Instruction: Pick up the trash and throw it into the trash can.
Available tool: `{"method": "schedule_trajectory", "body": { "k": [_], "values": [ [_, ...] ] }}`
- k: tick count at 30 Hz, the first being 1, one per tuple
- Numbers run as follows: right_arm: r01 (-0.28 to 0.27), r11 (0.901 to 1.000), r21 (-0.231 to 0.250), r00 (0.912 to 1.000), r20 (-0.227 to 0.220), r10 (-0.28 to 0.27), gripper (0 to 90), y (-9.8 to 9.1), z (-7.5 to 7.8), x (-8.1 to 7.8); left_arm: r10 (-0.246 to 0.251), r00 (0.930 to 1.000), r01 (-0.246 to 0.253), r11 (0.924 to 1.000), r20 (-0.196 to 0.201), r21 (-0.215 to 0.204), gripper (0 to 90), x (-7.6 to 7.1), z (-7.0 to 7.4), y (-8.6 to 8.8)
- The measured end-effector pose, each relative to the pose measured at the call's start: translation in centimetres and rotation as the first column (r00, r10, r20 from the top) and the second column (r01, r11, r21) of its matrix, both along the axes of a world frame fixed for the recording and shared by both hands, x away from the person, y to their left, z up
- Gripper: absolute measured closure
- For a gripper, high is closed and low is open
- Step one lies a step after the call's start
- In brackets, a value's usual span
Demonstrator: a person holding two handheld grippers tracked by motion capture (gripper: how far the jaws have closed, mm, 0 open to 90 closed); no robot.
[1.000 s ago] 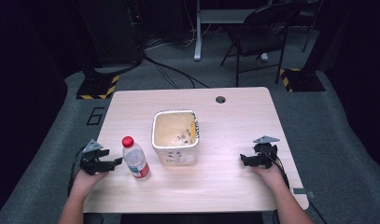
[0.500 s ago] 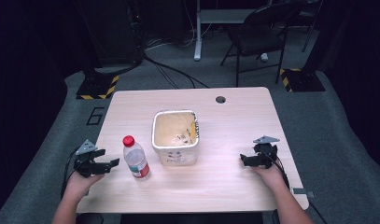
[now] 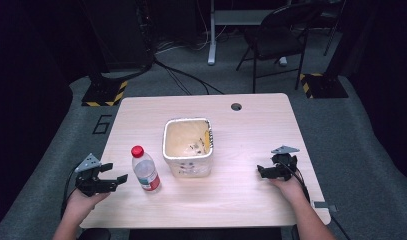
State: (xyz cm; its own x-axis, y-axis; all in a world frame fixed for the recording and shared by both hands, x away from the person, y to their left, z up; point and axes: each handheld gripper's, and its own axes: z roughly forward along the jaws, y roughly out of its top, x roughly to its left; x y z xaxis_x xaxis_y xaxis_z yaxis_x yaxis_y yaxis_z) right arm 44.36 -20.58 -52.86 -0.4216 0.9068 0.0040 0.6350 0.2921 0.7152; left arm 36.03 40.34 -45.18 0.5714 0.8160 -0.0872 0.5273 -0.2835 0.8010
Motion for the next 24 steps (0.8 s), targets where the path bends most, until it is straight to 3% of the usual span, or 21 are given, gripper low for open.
{"method": "schedule_trajectory", "body": {
  "k": [10, 15, 24],
  "values": [
    [0.003, 1.0000, -0.002, 1.0000, 0.001, -0.003, 0.0, 0.0, 0.0, 0.0, -0.045, 0.9989, 0.045, 0.9990, 0.016, -0.006, 15.7, -1.1, 0.8, -1.0],
    [0.003, 1.0000, -0.002, 1.0000, 0.001, -0.003, 0.0, 0.0, 0.0, 0.0, -0.071, 0.9975, 0.071, 0.9969, 0.008, -0.035, 15.7, -1.3, 1.2, -1.6],
    [0.002, 1.0000, -0.002, 1.0000, 0.005, -0.002, 0.0, 0.0, 0.0, 0.0, -0.151, 0.9881, 0.151, 0.9882, 0.030, -0.024, 15.4, -1.4, 1.7, -3.6]
  ]
}}
